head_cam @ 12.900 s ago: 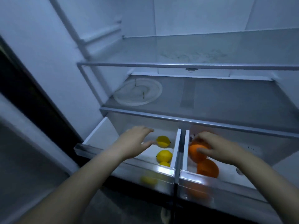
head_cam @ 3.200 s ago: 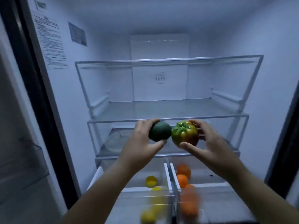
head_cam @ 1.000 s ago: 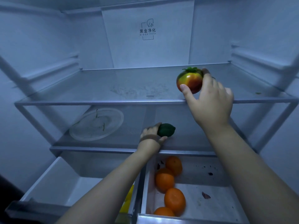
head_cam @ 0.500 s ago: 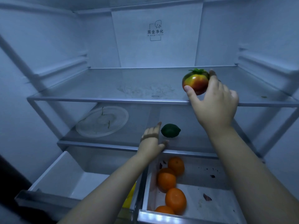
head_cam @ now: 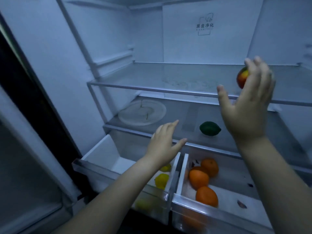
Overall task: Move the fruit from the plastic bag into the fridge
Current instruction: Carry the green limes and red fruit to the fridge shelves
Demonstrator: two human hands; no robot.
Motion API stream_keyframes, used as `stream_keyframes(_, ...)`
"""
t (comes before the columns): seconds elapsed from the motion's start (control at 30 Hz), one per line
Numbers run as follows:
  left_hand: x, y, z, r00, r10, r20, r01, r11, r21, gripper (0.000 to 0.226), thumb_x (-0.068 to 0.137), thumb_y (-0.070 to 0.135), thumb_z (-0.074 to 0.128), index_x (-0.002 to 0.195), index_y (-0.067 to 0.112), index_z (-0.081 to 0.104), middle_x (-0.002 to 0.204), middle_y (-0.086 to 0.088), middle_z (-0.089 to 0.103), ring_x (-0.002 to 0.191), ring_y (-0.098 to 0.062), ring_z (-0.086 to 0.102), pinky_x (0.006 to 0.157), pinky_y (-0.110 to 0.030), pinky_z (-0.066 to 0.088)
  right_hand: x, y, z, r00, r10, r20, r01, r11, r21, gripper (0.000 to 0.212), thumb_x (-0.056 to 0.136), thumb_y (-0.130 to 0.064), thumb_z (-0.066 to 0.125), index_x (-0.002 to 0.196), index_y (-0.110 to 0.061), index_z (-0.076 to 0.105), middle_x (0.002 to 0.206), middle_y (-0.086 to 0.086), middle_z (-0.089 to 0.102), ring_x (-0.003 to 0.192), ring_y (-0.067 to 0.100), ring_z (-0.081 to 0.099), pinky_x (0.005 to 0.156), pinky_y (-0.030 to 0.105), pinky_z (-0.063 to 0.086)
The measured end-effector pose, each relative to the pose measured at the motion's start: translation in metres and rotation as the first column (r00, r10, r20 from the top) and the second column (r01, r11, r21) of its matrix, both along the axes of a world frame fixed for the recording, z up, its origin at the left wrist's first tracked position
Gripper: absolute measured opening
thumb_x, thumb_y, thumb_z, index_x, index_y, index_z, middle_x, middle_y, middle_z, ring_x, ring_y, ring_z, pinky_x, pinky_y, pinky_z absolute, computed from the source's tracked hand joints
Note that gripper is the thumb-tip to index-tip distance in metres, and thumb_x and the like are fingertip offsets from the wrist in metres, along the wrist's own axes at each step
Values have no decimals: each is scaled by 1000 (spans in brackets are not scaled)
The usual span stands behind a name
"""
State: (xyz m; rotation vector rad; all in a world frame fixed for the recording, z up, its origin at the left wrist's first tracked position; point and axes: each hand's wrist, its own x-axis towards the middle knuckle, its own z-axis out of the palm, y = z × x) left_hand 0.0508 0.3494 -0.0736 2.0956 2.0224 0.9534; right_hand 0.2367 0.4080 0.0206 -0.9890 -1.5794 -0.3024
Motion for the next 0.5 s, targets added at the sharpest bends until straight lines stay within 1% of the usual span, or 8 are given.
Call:
stream_keyframes(0.07,-14,-20,14,999,31,-34,-30,999,43,63,92,51,47,146,24,28,147,5,36,135,-13,28,111,-37,28,-23,-12,0,995,89,44,-90,996,26,56,94,-36,50,137,-3,38,141,17,39,133,30,34,113,36,25)
stream_keyframes(0.17,-37,-55,31,991,96,-90,-86,991,105,59,94,50,44,144,23,33,147,5,36,135,-12,28,110,-35,27,-57,-30,0,970,221,104,-220,975,-26,51,93,-32,51,135,-3,41,136,16,45,127,30,40,110,35,28)
stream_keyframes(0.27,-63,-96,40,983,157,-91,-146,982,120,60,92,54,38,144,24,34,147,6,35,135,-12,28,110,-36,28,-89,-54,-3,928,336,162,-325,942,-88,49,93,-29,52,134,-4,42,132,14,49,124,28,42,106,33,30)
stream_keyframes(0.33,-82,-127,43,973,213,-88,-203,973,112,61,91,56,35,144,26,34,148,6,34,135,-12,30,110,-37,29,-114,-74,-5,885,407,225,-389,913,-123,48,93,-29,51,134,-5,43,130,13,50,123,27,44,105,32,31)
stream_keyframes(0.4,-103,-161,42,953,286,-104,-276,956,101,60,91,56,35,144,27,33,148,6,34,135,-12,29,110,-36,28,-143,-100,-11,835,475,276,-442,879,-176,47,92,-30,51,132,-5,44,128,13,52,120,27,45,104,33,32)
stream_keyframes(0.5,-134,-222,42,911,387,-139,-378,921,91,60,91,56,35,143,26,35,149,5,34,135,-13,29,109,-35,27,-188,-149,-22,757,580,301,-516,813,-267,47,91,-31,53,131,-7,45,126,12,53,117,27,47,100,34,35)
